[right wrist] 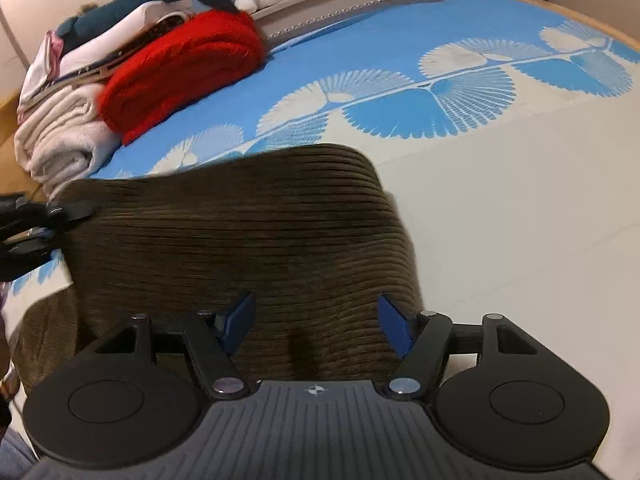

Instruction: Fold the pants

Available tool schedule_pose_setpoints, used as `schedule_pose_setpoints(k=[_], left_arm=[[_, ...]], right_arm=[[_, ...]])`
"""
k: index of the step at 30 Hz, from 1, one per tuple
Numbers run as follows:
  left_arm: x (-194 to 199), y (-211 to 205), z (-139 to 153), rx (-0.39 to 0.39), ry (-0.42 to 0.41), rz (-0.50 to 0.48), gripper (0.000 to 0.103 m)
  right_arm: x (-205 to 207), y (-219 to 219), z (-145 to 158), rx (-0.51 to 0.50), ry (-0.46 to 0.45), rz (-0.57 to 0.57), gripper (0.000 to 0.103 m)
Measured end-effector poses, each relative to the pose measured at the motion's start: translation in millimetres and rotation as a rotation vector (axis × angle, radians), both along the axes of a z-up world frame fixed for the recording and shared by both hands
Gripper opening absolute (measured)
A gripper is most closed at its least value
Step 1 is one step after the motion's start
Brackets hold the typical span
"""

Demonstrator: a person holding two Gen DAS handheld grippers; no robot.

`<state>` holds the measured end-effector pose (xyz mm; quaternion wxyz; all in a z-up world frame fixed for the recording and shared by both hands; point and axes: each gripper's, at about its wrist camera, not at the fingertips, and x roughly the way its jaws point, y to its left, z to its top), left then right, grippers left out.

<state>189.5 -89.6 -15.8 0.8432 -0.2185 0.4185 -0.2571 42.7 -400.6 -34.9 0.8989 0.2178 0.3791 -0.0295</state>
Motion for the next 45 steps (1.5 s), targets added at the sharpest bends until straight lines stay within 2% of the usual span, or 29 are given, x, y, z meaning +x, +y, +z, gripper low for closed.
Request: schedule_pose_setpoints(k=[1, 4, 6, 7, 8, 9, 10, 12, 16, 17, 18, 19, 20, 25, 29, 34, 35, 38, 40, 42, 45], left_arm=[[10, -1, -14, 0.048, 0.049, 0.021, 0.016], [44, 2, -66, 0.127, 0.255, 0.089, 0.034], [42, 14, -71, 0.074, 0.281, 0.108, 0.04], [36, 19, -68, 0.063, 0.272, 0.115, 0.056], [28, 26, -62, 0.082, 0.267, 0.126, 0.083], [17, 34, -57, 0.109, 0.266, 0.158, 0.091], [6, 42, -53, 0.121, 0.25, 0.193, 0.094], [-19, 52, -49, 0.12, 0.253, 0.192, 0.094], [-50, 45, -59, 0.109, 0.346, 0.113, 0.094], [-55, 38, -63, 0.122, 0.344, 0.093, 0.092], [-62, 29, -62, 0.165, 0.314, 0.085, 0.084], [-68, 20, -58, 0.219, 0.283, 0.053, 0.025], [-73, 13, -57, 0.233, 0.286, -0.002, 0.01], [-109, 25, -53, 0.255, 0.236, 0.013, 0.01], [-106, 28, -55, 0.217, 0.229, 0.052, 0.013], [-110, 24, -26, 0.253, 0.112, 0.065, 0.013], [-111, 22, -23, 0.253, 0.102, 0.052, 0.016], [-116, 10, -27, 0.309, 0.103, 0.015, 0.02], [-119, 2, -37, 0.344, 0.108, -0.005, 0.02], [-126, -2, -40, 0.362, 0.078, 0.001, 0.02], [-132, 4, -34, 0.344, 0.069, 0.018, 0.031]], right_arm=[[-1, -1, 1, 0.007, -0.01, -0.007, 0.07], [1, 2, 1, -0.002, -0.009, -0.009, 0.07], [2, 6, 1, -0.019, -0.004, 0.004, 0.07], [1, 9, 2, -0.024, -0.01, 0.013, 0.07], [0, 10, 3, -0.025, -0.015, 0.022, 0.07], [-1, 10, 4, -0.027, -0.019, 0.032, 0.07], [-2, 9, 4, -0.031, -0.02, 0.037, 0.07], [-2, 7, 3, -0.035, -0.007, 0.031, 0.07], [0, 6, 3, -0.024, 0.002, 0.022, 0.07], [0, 7, 3, -0.029, 0.001, 0.025, 0.07], [0, 8, 3, -0.035, 0.002, 0.025, 0.07], [0, 8, 2, -0.037, 0.004, 0.025, 0.07], [0, 8, 2, -0.039, 0.007, 0.026, 0.07], [-14, -1, -2, 0.003, 0.037, 0.007, 0.07], [-25, -9, -9, 0.04, 0.055, 0.018, 0.07], [-54, -21, -1, 0.12, 0.016, -0.053, 0.07], [-60, -18, -5, 0.108, 0.038, -0.037, 0.069], [-68, 8, -24, -0.06, 0.167, 0.043, 0.068], [-73, 17, -24, -0.124, 0.141, 0.067, 0.067], [-77, 14, -21, -0.106, 0.141, 0.054, 0.067], [-86, 5, -12, -0.033, 0.078, 0.004, 0.067]])
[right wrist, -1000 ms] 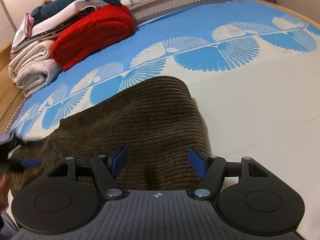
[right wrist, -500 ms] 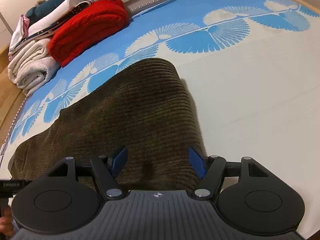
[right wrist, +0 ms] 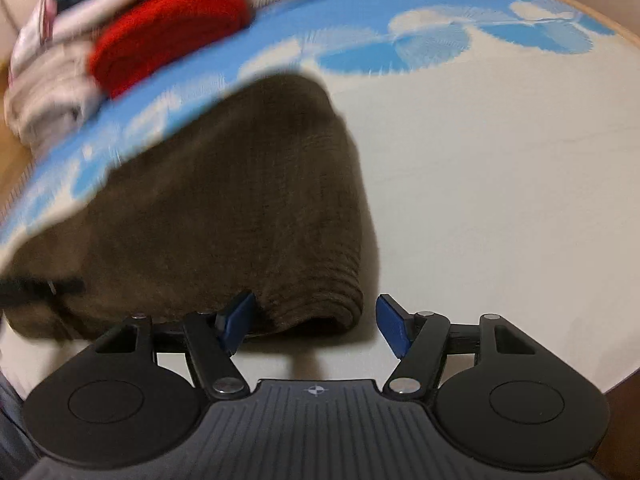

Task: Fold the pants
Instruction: 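Grasp the folded pants edge with the right tool and lift it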

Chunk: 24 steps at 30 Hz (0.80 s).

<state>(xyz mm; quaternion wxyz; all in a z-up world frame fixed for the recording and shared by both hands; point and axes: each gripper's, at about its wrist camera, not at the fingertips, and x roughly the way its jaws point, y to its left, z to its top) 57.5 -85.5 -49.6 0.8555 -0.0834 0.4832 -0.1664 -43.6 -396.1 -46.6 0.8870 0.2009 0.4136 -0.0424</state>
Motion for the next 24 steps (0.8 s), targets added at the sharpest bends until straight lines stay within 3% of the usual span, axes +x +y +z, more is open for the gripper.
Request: schedule_pose_setpoints(k=[2, 3, 7, 9, 10, 12, 14, 16, 20, 24], left_arm=[[1, 3, 4, 0.022, -0.012, 0.04, 0.052], [0, 5, 6, 0.03, -0.022, 0.057, 0.056], [-5, 16, 19, 0.048, -0.039, 0.109, 0.084], [-5, 17, 18, 0.076, -0.043, 0.117, 0.084], [-7, 19, 18, 0.085, -0.043, 0.115, 0.084], [-10, 28, 20, 0.065, -0.04, 0.12, 0.084], [-12, 45, 27, 0.032, -0.049, 0.141, 0.084], [-9, 66, 34, 0.028, -0.069, 0.176, 0.084], [1, 121, 45, 0.061, -0.078, 0.271, 0.084], [11, 179, 46, 0.099, -0.092, 0.392, 0.084]], right_arm=[[-5, -9, 8, 0.054, -0.074, -0.047, 0.069], [-5, -15, 7, 0.085, -0.085, -0.077, 0.072], [9, -30, -23, 0.269, 0.024, -0.168, 0.074], [12, -26, -27, 0.311, -0.002, -0.18, 0.081], [14, -20, -27, 0.31, -0.019, -0.173, 0.089], [20, -10, -28, 0.298, -0.037, -0.182, 0.093], [23, -2, -29, 0.271, -0.055, -0.212, 0.087], [25, -1, -28, 0.243, -0.053, -0.238, 0.06], [24, -14, -35, 0.314, -0.049, -0.364, 0.044], [20, 1, -36, 0.261, -0.073, -0.46, 0.036]])
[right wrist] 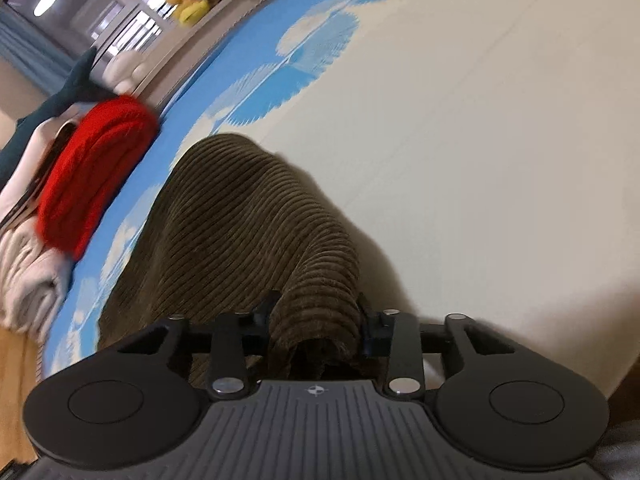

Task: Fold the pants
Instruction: 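Grasp the folded pants edge with the right tool and lift it, then fold the held pants over onto the stack with the right tool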

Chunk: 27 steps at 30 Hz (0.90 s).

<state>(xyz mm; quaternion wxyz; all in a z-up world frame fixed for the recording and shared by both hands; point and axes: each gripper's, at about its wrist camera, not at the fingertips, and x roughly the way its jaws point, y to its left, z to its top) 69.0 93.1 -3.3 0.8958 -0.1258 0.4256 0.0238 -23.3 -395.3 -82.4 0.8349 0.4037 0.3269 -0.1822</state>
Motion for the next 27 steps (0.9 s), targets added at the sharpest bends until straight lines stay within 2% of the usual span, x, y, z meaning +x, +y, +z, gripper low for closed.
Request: schedule_pose_setpoints(k=[3, 5, 6, 7, 9, 11, 12, 16, 21, 23, 24, 25, 27], left_arm=[[0, 42, -2, -0.015, 0.001, 0.104, 0.084], [-2, 64, -7, -0.048, 0.02, 0.14, 0.084], [-1, 73, -9, -0.064, 0.031, 0.149, 0.084], [-2, 79, -10, -0.073, 0.033, 0.154, 0.084], [-3, 88, -9, -0.082, 0.023, 0.16, 0.084], [-2, 88, -8, -0.1, 0.013, 0.151, 0.084], [-2, 89, -8, -0.116, 0.013, 0.147, 0.084], [6, 84, -12, -0.177, 0.022, 0.136, 0.084], [7, 80, -9, -0.131, 0.003, 0.17, 0.084], [5, 85, -9, -0.127, 0.003, 0.197, 0.084], [4, 90, -10, -0.127, 0.003, 0.208, 0.084], [3, 94, -10, -0.125, 0.005, 0.223, 0.084], [0, 102, -9, -0.11, 0.011, 0.253, 0.084]], right_arm=[[2, 11, 4, -0.059, 0.009, -0.044, 0.033], [5, 17, 9, -0.106, 0.015, -0.054, 0.033], [8, 21, 12, -0.128, 0.021, -0.056, 0.034], [7, 20, 12, -0.127, 0.033, -0.072, 0.039], [5, 16, 8, -0.058, 0.035, -0.134, 0.048], [-4, 12, 3, 0.002, -0.005, -0.187, 0.05], [-11, 11, 1, 0.023, -0.02, -0.216, 0.055], [-46, 9, -13, 0.116, -0.13, -0.274, 0.058], [-50, -6, -29, 0.229, -0.236, -0.3, 0.06], [-42, -11, -33, 0.232, -0.263, -0.301, 0.059], [-38, -12, -33, 0.229, -0.271, -0.3, 0.054], [-33, -11, -32, 0.219, -0.26, -0.291, 0.039], [-28, -7, -28, 0.181, -0.224, -0.276, 0.035]])
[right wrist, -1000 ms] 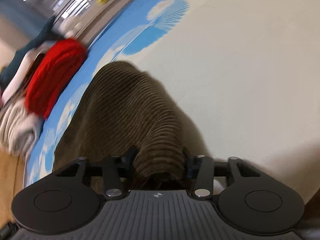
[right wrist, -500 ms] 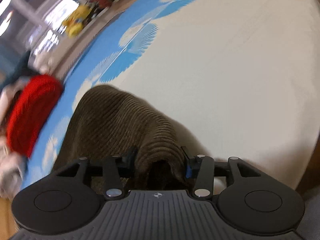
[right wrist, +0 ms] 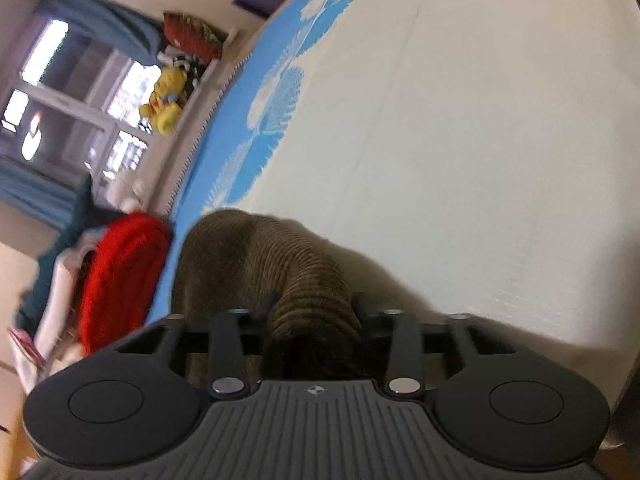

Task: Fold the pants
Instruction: 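Fold the held pants over onto the stack with the right tool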

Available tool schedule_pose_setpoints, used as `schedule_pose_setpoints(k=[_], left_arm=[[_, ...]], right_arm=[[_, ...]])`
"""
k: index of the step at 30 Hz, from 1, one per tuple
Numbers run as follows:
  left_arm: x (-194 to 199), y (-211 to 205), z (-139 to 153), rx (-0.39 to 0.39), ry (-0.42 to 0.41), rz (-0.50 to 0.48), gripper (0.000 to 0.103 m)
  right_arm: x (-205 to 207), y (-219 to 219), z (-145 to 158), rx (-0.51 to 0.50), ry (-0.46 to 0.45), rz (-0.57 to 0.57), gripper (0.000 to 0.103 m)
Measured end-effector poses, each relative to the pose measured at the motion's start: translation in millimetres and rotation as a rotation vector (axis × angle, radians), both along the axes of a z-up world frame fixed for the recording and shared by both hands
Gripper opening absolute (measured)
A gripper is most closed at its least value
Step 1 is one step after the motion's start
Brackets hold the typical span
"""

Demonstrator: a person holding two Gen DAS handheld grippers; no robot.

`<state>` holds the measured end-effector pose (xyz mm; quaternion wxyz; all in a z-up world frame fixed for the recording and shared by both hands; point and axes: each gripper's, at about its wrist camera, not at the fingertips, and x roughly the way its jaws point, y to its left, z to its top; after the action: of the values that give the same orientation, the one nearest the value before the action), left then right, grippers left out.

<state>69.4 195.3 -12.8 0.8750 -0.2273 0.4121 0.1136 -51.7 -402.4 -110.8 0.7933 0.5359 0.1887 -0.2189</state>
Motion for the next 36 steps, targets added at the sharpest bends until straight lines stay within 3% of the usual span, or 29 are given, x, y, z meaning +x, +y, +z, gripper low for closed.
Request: schedule_pose_setpoints(k=[2, 4, 9, 15, 19, 22, 24, 25, 27, 29, 33, 36], left_arm=[[-1, 6, 0, 0.013, 0.014, 0.02, 0.084], [-1, 12, 1, 0.007, 0.026, 0.032, 0.084], [-3, 27, 11, -0.039, 0.023, 0.046, 0.084], [-4, 54, 26, -0.128, -0.011, 0.075, 0.084], [-1, 68, 25, -0.155, -0.01, 0.089, 0.084], [6, 70, 18, -0.188, 0.012, 0.056, 0.084], [11, 66, 12, -0.196, 0.041, 0.018, 0.084], [13, 63, 10, -0.202, 0.051, -0.01, 0.084], [17, 56, 9, -0.219, 0.051, -0.073, 0.084], [20, 48, 9, -0.221, 0.047, -0.119, 0.084], [26, 29, 3, -0.216, 0.076, -0.197, 0.084], [30, 13, -7, -0.205, 0.123, -0.256, 0.084]], right_arm=[[4, 7, 12, -0.068, 0.026, 0.02, 0.032], [14, 20, 35, -0.203, 0.072, 0.07, 0.031], [56, 91, 107, -0.557, 0.037, 0.259, 0.031], [113, 254, 159, -0.956, -0.105, 0.607, 0.031], [120, 385, 144, -1.159, -0.254, 0.926, 0.031], [110, 459, 103, -1.187, -0.316, 1.207, 0.031], [108, 492, 69, -1.191, -0.268, 1.359, 0.031], [108, 500, 56, -1.187, -0.24, 1.378, 0.031], [103, 498, 49, -1.213, -0.281, 1.347, 0.033], [96, 492, 54, -1.175, -0.314, 1.369, 0.044], [100, 465, 73, -0.993, -0.33, 1.418, 0.062], [86, 423, 87, -0.852, -0.326, 1.391, 0.063]])
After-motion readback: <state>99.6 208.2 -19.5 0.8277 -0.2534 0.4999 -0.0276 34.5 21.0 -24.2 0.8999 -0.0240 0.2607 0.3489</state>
